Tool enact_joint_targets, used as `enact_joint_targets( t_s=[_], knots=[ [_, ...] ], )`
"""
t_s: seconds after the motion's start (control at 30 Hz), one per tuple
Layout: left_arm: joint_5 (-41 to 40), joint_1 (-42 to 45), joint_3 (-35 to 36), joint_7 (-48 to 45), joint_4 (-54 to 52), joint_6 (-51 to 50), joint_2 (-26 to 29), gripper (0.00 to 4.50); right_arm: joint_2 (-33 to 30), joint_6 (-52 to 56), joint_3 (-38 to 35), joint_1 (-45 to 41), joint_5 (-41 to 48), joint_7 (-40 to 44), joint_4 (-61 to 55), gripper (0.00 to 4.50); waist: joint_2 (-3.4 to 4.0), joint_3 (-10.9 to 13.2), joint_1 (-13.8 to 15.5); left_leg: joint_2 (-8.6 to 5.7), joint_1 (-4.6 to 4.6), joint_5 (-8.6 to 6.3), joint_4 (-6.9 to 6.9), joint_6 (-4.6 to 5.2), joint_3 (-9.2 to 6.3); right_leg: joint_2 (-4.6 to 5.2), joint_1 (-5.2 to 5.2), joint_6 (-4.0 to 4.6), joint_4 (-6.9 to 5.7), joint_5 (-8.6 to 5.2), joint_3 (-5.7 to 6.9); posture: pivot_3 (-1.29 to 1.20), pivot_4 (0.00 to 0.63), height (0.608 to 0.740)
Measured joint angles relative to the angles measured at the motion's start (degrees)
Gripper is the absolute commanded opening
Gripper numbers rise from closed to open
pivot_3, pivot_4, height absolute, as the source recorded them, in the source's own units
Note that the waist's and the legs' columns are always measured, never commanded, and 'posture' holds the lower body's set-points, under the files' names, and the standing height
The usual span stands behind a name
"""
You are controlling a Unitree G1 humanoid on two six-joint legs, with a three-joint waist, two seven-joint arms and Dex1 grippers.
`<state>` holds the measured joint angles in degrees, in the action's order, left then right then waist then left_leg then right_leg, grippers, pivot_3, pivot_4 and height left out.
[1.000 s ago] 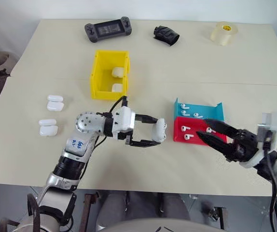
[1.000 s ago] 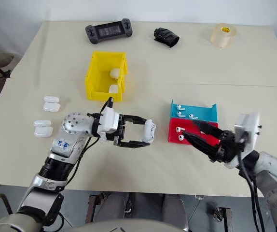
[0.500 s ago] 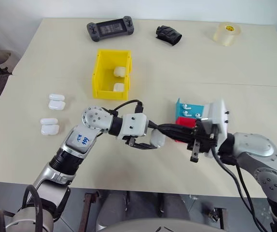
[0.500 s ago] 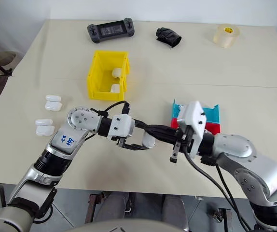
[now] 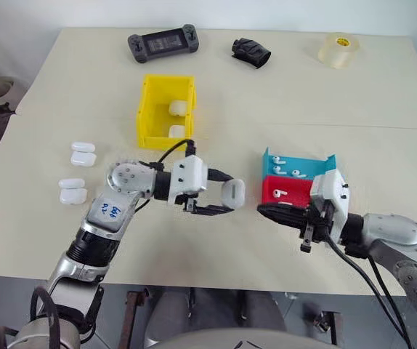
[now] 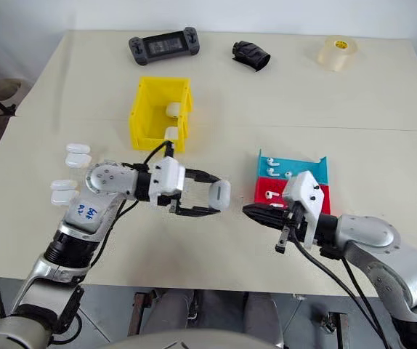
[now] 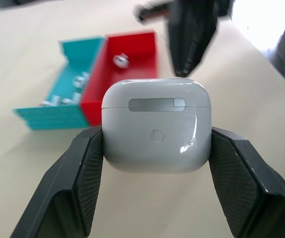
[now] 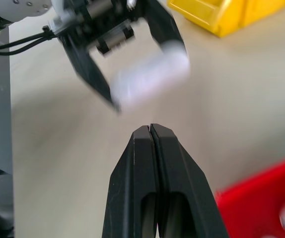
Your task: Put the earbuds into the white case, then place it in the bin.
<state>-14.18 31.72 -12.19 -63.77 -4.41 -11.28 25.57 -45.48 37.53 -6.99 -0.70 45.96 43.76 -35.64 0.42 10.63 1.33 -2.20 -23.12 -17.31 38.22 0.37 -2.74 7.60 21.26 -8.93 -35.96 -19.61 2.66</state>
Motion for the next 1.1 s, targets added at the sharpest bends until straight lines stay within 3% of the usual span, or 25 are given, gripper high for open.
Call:
enact_joint_targets(
  t_s=[0.07,0.17,0.43,0.53,0.77,0.93,1.1],
  knots=[
    [-2.47,-1.09,2.45,2.55,-1.22,-1.81,-1.89,2.78,2.42,-2.48,-2.26,1.15,0.8,1.27,0.14,0.04,-0.01,0.0,0.03,0.04,0.01,0.0,0.0,0.0,-0.03,0.0,-0.01,0.0,-0.02,0.0,0.0,0.0,0.15,0.74],
    [-4.88,-3.13,7.71,10.64,-2.67,-4.23,-5.44,2.78,4.64,-4.94,-5.69,4.71,3.01,3.3,0.47,0.63,-0.03,-0.01,0.14,0.07,0.01,0.0,0.01,0.0,-0.04,0.06,-0.03,-0.02,-0.02,0.01,0.0,0.0,0.15,0.74],
    [0.23,-4.14,20.33,39.17,-3.32,-8.27,-10.85,2.78,9.11,-13.91,-10.55,9.02,-1.56,2.88,0.41,3.31,-0.09,-0.03,0.15,-0.03,0.04,0.01,0.02,-0.01,-0.02,0.04,-0.01,-0.02,-0.05,0.01,-0.01,0.0,0.15,0.74],
    [1.35,-3.1,22.64,44.79,-1.64,-7.59,-11.33,2.78,9.26,-15.19,-10.86,9.07,-2.74,2.93,0.84,4.34,-0.11,-0.05,0.16,-0.1,0.05,0.02,0.01,-0.04,-0.02,-0.02,-0.01,-0.02,-0.05,0.01,0.0,0.0,0.15,0.74],
    [6.9,3.25,20.85,53.28,9.69,-8.84,-12.18,2.78,9.25,-15.79,-9.73,5.94,-4.28,3.03,2.05,4.46,-0.17,-0.06,0.31,-0.17,0.05,0.02,0.04,-0.04,-0.02,0.02,-0.02,-0.04,-0.04,0.02,0.0,0.0,0.15,0.74],
    [9.73,5.73,19.46,57.37,11.92,-14.26,-12.62,4.43,9.5,-16.04,-9.38,5.34,-4.31,1.96,1.95,4.5,-0.2,-0.08,0.18,-0.14,0.06,0.03,-0.02,-0.05,0.0,0.01,0.05,-0.04,-0.1,0.02,0.0,0.0,0.15,0.74],
    [6.69,3.4,18.76,51.71,8.98,-12.57,-13.12,4.47,10.01,-16.09,-8.97,6.17,-4.33,1.54,1.67,4.5,-0.21,-0.08,0.23,-0.13,0.04,0.03,-0.01,-0.06,0.0,0.03,0.05,-0.04,-0.09,0.02,-0.01,0.0,0.15,0.74]
  ],
)
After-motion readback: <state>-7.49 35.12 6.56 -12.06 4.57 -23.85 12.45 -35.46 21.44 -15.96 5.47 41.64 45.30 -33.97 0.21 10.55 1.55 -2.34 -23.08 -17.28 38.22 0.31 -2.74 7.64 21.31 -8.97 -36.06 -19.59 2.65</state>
